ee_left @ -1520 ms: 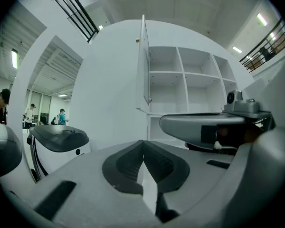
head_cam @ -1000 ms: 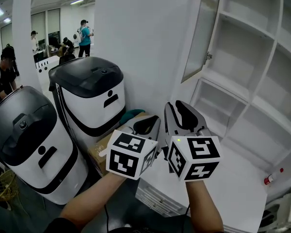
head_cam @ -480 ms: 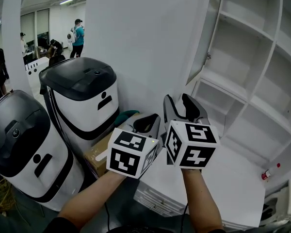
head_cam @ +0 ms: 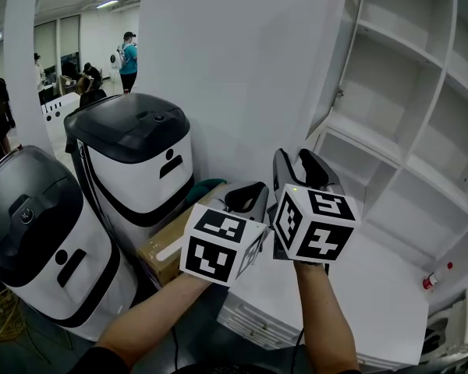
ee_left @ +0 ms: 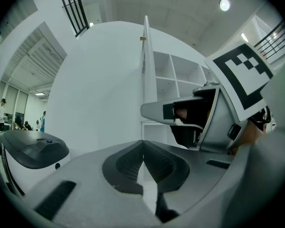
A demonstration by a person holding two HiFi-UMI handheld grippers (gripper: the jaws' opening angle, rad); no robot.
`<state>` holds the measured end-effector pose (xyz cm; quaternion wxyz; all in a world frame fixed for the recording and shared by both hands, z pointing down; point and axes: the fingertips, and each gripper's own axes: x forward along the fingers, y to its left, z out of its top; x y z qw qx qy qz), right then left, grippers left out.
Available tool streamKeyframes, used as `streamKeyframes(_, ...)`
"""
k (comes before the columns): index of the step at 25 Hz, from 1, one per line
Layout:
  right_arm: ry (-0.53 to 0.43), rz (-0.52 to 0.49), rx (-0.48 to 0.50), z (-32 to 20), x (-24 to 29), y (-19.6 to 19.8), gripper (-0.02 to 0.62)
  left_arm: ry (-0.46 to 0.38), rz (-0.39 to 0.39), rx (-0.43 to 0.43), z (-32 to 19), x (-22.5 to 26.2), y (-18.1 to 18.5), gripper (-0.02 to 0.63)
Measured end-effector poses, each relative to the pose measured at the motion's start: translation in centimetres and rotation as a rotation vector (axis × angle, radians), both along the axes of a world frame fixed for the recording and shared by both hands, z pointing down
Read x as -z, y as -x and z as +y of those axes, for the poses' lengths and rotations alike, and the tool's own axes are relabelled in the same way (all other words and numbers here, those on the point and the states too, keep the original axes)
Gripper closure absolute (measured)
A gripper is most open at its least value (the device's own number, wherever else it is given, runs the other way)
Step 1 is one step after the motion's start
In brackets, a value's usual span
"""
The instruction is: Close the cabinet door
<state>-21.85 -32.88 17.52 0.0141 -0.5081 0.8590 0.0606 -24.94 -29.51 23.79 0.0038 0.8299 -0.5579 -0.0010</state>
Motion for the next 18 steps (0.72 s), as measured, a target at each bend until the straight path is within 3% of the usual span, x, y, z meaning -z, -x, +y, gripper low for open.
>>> streamKeyframes(18, -0.009, -0.034, 0.047, 1.6, 0.1, -5.4, 0.454, -0.028, -0.027, -0.026, -0.8, 0.3, -5.1, 0.594)
